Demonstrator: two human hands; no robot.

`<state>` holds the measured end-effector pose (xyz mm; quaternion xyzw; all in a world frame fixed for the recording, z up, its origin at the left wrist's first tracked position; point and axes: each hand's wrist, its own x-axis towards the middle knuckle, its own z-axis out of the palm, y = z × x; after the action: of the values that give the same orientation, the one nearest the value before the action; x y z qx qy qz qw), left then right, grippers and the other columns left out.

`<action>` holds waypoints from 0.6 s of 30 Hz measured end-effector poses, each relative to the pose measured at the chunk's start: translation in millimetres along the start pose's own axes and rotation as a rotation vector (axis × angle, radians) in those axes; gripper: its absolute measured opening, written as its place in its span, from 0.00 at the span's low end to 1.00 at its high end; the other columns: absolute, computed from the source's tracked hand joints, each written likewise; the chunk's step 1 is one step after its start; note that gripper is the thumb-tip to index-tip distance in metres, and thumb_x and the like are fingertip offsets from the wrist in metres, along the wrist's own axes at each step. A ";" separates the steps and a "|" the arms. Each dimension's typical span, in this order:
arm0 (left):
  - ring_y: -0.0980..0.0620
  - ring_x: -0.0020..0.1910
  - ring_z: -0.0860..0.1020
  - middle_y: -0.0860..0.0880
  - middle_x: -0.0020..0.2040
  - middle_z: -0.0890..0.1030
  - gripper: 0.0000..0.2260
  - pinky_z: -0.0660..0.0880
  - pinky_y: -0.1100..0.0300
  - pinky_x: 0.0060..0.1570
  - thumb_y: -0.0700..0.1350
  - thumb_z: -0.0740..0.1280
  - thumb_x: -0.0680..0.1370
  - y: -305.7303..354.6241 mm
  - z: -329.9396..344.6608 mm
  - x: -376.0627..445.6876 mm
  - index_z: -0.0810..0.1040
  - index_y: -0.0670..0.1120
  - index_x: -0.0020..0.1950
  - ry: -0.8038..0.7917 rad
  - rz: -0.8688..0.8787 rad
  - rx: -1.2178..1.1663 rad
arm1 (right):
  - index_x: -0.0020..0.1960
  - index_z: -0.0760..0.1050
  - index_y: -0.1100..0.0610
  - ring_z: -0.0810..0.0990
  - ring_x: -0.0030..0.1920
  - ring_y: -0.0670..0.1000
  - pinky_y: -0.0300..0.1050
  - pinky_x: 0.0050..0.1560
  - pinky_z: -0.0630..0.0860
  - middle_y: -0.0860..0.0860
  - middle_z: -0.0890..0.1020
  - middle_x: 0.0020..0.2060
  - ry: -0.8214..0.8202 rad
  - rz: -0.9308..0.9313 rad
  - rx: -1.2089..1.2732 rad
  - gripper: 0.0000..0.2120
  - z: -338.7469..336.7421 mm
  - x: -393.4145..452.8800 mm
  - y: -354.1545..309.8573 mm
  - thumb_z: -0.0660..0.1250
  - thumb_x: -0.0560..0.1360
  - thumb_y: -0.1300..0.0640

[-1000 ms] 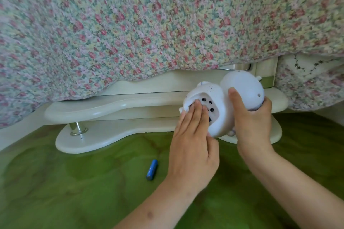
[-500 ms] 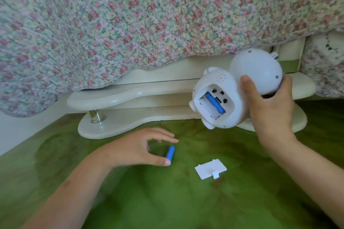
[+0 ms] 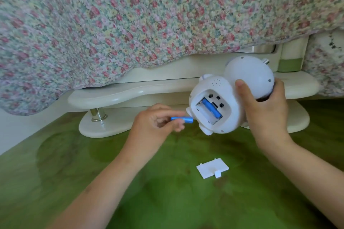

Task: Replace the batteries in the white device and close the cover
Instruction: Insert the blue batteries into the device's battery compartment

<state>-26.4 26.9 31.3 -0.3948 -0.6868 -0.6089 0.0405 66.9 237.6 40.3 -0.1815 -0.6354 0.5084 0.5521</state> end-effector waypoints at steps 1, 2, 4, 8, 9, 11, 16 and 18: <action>0.52 0.45 0.86 0.52 0.49 0.85 0.12 0.80 0.58 0.54 0.35 0.71 0.74 5.2 3.1 -1.4 0.86 0.50 0.52 0.026 0.039 0.025 | 0.66 0.69 0.51 0.77 0.49 0.36 0.38 0.49 0.75 0.44 0.78 0.54 -0.005 -0.002 0.000 0.37 0.8 -0.6 0.0 0.71 0.63 0.34; 0.54 0.49 0.85 0.53 0.53 0.86 0.14 0.78 0.60 0.57 0.35 0.69 0.76 9.0 5.9 -3.4 0.84 0.51 0.56 0.036 0.077 0.083 | 0.66 0.68 0.51 0.76 0.48 0.35 0.34 0.47 0.74 0.44 0.78 0.54 -0.015 -0.005 -0.003 0.37 1.3 -1.6 0.0 0.71 0.64 0.35; 0.60 0.53 0.84 0.55 0.59 0.84 0.16 0.76 0.68 0.59 0.34 0.67 0.78 14.9 13.2 -8.7 0.81 0.50 0.61 0.052 0.157 0.223 | 0.66 0.68 0.51 0.76 0.47 0.33 0.27 0.42 0.72 0.44 0.78 0.54 -0.028 -0.017 -0.014 0.36 2.2 -3.8 0.1 0.72 0.64 0.37; 0.59 0.49 0.85 0.57 0.55 0.83 0.14 0.77 0.69 0.56 0.35 0.71 0.76 18.0 25.9 -14.9 0.83 0.46 0.59 0.156 0.327 0.464 | 0.65 0.67 0.49 0.76 0.46 0.30 0.25 0.41 0.72 0.38 0.77 0.50 -0.041 -0.048 -0.037 0.34 3.6 -9.4 -0.7 0.74 0.64 0.39; 0.58 0.48 0.85 0.56 0.54 0.84 0.13 0.78 0.67 0.55 0.35 0.72 0.75 19.4 28.3 -16.8 0.84 0.46 0.57 0.164 0.355 0.505 | 0.65 0.67 0.48 0.76 0.45 0.29 0.25 0.42 0.72 0.37 0.77 0.50 -0.040 -0.055 -0.038 0.33 4.2 -10.8 -0.8 0.74 0.64 0.39; 0.56 0.47 0.85 0.52 0.52 0.87 0.10 0.78 0.64 0.53 0.38 0.73 0.74 20.7 31.9 -19.5 0.85 0.46 0.54 0.164 0.395 0.583 | 0.64 0.67 0.47 0.76 0.44 0.28 0.25 0.42 0.72 0.36 0.76 0.49 -0.036 -0.067 -0.041 0.33 5.0 -12.8 -1.7 0.75 0.64 0.41; 0.50 0.35 0.83 0.51 0.43 0.87 0.06 0.80 0.54 0.34 0.45 0.71 0.73 18.4 38.1 -23.3 0.85 0.46 0.48 0.134 0.401 0.748 | 0.64 0.67 0.48 0.74 0.43 0.26 0.23 0.40 0.70 0.37 0.75 0.49 -0.022 -0.067 -0.052 0.34 6.4 -14.5 -3.8 0.75 0.64 0.41; 0.50 0.32 0.81 0.51 0.41 0.85 0.03 0.80 0.55 0.32 0.43 0.74 0.74 17.3 38.5 -23.9 0.85 0.46 0.47 0.129 0.394 0.758 | 0.65 0.67 0.48 0.74 0.43 0.25 0.22 0.40 0.69 0.36 0.75 0.48 -0.020 -0.065 -0.055 0.34 6.0 -15.0 -4.8 0.75 0.64 0.41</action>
<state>16.6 47.7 22.6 -0.4366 -0.7696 -0.3175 0.3410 68.0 221.1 37.4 -0.1709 -0.6603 0.4743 0.5566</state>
